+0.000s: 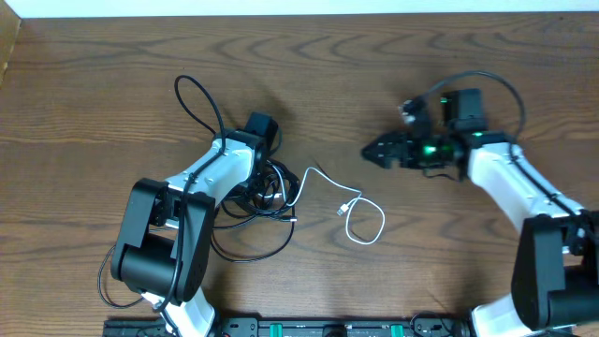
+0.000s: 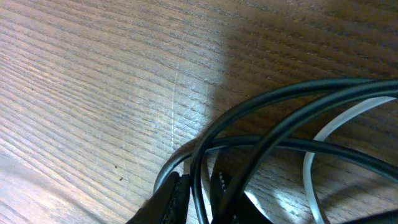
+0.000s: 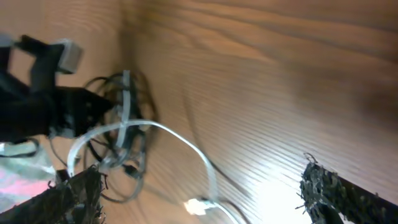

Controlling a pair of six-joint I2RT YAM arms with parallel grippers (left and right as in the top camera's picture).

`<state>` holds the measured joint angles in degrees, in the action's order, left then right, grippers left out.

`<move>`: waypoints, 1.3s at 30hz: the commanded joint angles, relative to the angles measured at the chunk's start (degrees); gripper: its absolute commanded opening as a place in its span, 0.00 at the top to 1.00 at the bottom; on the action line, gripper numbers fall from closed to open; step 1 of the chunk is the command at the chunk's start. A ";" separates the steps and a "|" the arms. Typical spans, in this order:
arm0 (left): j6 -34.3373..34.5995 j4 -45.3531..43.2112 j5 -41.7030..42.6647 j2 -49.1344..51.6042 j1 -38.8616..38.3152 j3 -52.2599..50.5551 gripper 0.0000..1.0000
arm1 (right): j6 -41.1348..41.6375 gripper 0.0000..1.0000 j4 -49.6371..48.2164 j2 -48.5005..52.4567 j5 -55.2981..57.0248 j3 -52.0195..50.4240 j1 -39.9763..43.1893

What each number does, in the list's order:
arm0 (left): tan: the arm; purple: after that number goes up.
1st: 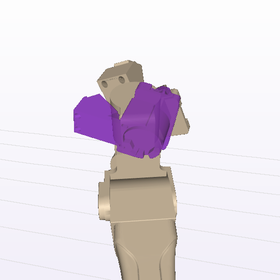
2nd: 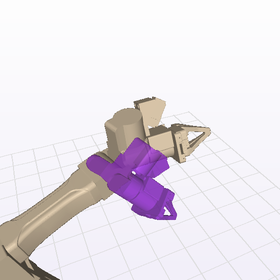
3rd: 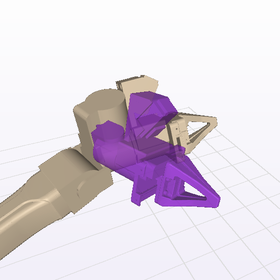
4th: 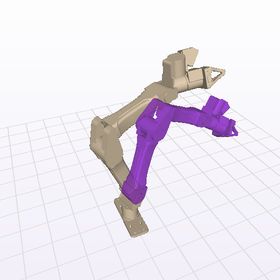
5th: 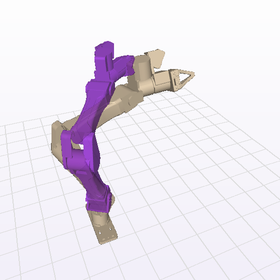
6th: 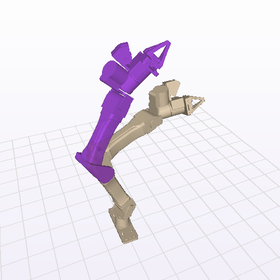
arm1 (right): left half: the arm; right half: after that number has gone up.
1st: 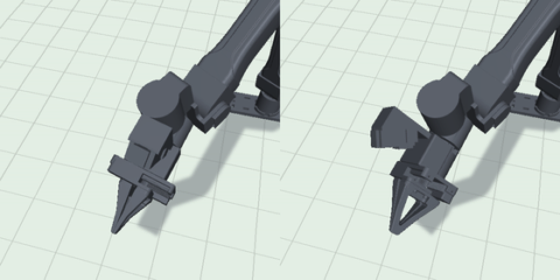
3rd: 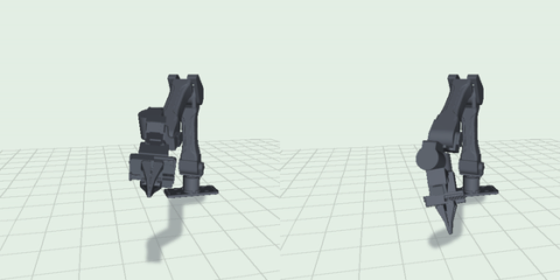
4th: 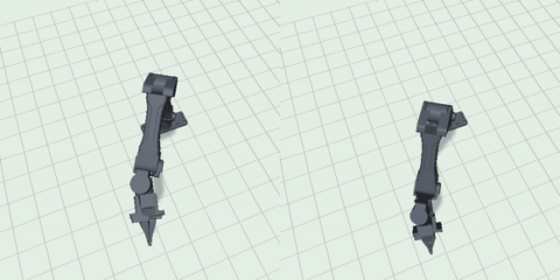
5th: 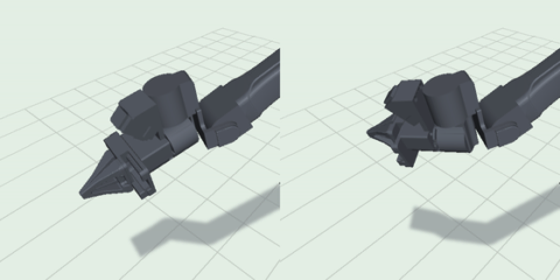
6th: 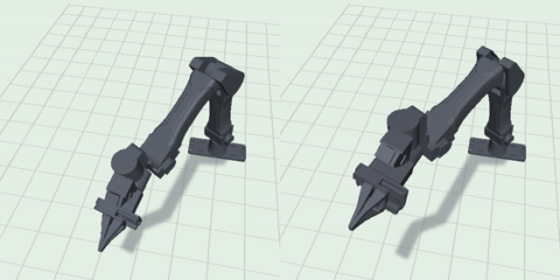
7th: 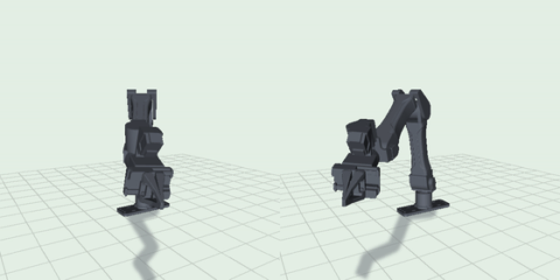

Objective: Untangle cables
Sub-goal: 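Move the right gripper back to the coil and grasp the white cable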

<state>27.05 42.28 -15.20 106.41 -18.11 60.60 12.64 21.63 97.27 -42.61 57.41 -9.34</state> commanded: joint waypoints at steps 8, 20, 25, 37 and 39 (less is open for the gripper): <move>0.50 -0.57 3.19 3.23 -0.22 -2.27 0.80 | 11.65 0.01 -7.69 0.46 -6.86 0.79 -13.53; 0.50 -0.52 3.19 3.23 -0.22 -2.27 0.80 | 35.34 0.01 -7.30 0.50 16.74 0.72 -25.27; 0.50 -0.52 3.19 3.23 -0.22 -2.27 0.80 | 39.30 0.16 -7.76 0.61 20.24 0.72 -28.55; 0.50 -0.33 3.19 3.23 -0.22 -2.27 0.80 | 47.10 0.48 -9.31 1.95 28.02 0.70 -33.42; 0.50 -0.35 3.19 3.23 -0.22 -2.27 0.80 | 47.12 0.48 -10.97 3.19 28.28 0.70 -33.97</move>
<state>27.07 42.33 -15.20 106.41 -18.11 60.60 57.34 11.90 98.17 -17.65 57.45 -42.24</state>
